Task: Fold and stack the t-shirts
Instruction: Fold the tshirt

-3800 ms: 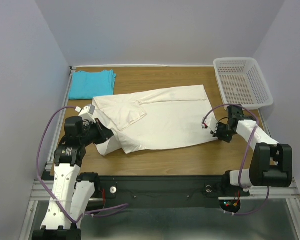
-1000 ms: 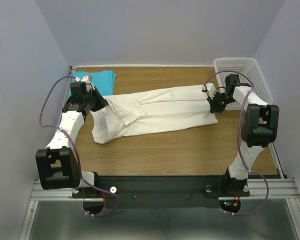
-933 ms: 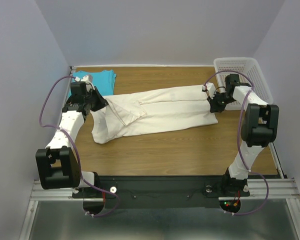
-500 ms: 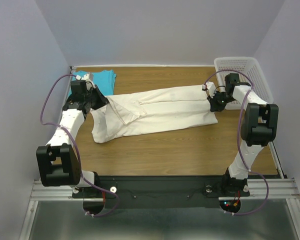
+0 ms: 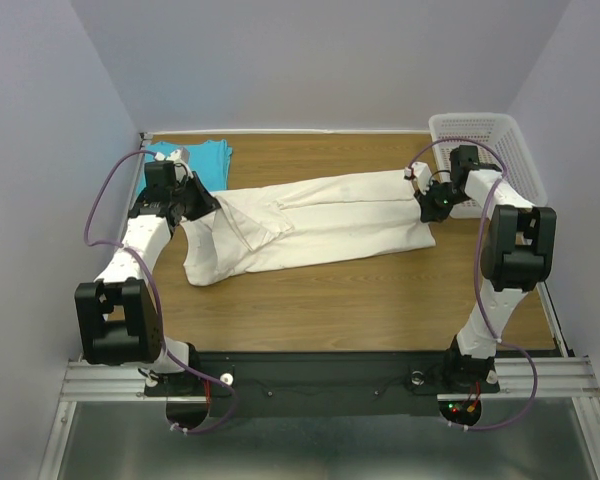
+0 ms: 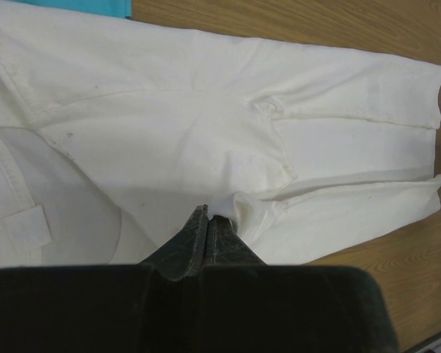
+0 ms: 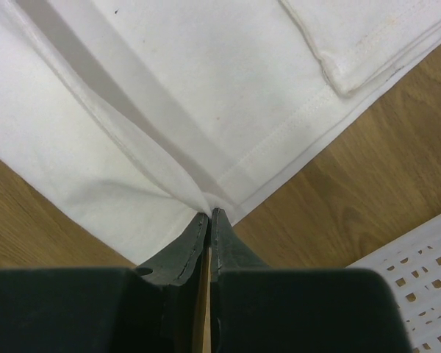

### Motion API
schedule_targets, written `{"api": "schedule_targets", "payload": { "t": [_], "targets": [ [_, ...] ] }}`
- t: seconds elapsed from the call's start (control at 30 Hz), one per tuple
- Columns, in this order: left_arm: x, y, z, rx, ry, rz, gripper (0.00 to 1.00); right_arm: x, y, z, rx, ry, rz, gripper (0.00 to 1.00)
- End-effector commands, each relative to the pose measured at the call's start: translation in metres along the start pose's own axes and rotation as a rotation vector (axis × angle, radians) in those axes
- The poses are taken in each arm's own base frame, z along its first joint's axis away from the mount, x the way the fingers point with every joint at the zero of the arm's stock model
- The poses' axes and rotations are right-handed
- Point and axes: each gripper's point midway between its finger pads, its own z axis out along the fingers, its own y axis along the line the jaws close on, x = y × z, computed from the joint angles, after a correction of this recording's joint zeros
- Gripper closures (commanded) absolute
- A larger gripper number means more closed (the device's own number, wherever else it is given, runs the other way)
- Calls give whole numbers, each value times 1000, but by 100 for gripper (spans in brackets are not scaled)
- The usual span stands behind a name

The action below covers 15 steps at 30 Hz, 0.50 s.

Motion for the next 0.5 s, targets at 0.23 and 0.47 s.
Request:
{"api": "schedule_targets", "payload": {
  "t": [0.23,0.47],
  "targets": [
    [-32,-16,-5,50,-84,50,100,-6,-16,5,30,-24,41,79],
    [-34,-17,-4,54,-85,54,100,-31,-21,6,67,-91,107,64]
  ]
}}
